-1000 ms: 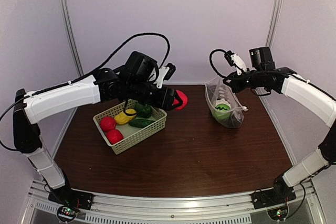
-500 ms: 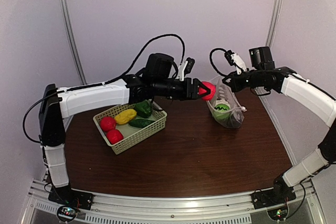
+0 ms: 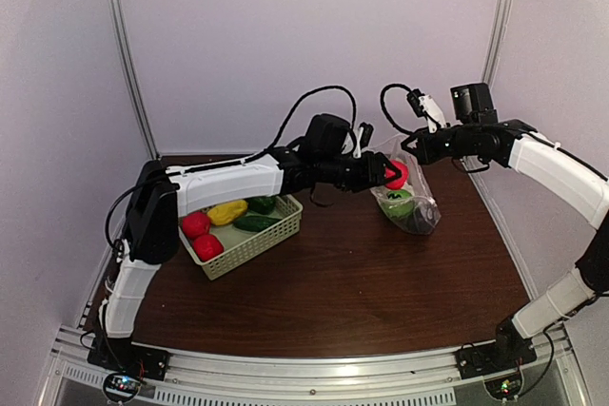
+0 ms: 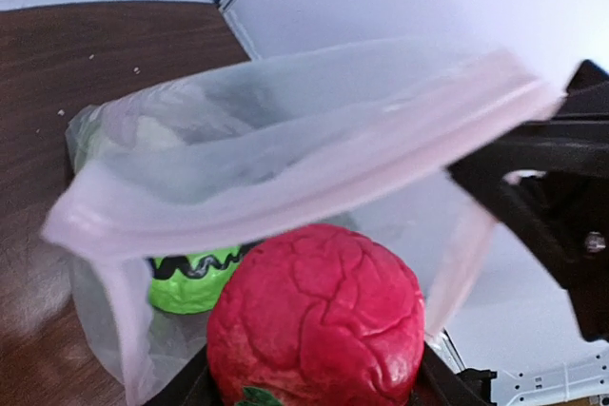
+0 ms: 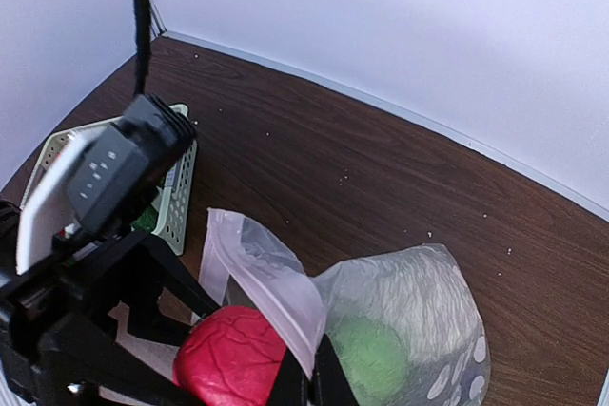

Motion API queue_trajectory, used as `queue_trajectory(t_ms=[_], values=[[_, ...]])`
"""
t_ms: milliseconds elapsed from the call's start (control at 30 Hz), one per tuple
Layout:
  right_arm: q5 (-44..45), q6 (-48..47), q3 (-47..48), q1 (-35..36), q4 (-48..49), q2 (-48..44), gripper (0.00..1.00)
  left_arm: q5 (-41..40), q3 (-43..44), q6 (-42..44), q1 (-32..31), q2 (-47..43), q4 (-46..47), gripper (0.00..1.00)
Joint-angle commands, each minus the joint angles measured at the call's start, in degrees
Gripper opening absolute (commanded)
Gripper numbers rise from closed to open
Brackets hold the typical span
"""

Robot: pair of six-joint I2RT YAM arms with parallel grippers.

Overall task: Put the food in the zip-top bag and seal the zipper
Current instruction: Place the fake fruit in the zipper food storage bag.

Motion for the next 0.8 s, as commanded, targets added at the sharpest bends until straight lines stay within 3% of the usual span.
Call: queue_trajectory(t_ms=[0,133,367,600,767], values=[[-0.59,1.28,1.69,0.27,1.21,-1.28,0.0,-5.51,3.62,-2.68,-0.31,2.2,-5.73,0.1],[-2.06,1.9,1.65,0.28,1.54,-0.83,0.0,-7.2,7.35,-3.13,-0.42,4.8,-9.23,0.28],[-3.25,2.47,1.8,0.3,1.71,0.07,0.0,-5.73,10.47,-3.55,-0.55,6.94,-9.8,0.47],[-2.11,1.69,2.73,0.2,0.84,-0.8,0.0,-1.51,13.63,0.13,-0.59,5.92,-12.97,0.96],[-2.55,1.85,4.36,-0.8,0.03,-0.93,0.0,-2.4,7.29,3.16,-0.56,-1.65,-13.0,0.98]])
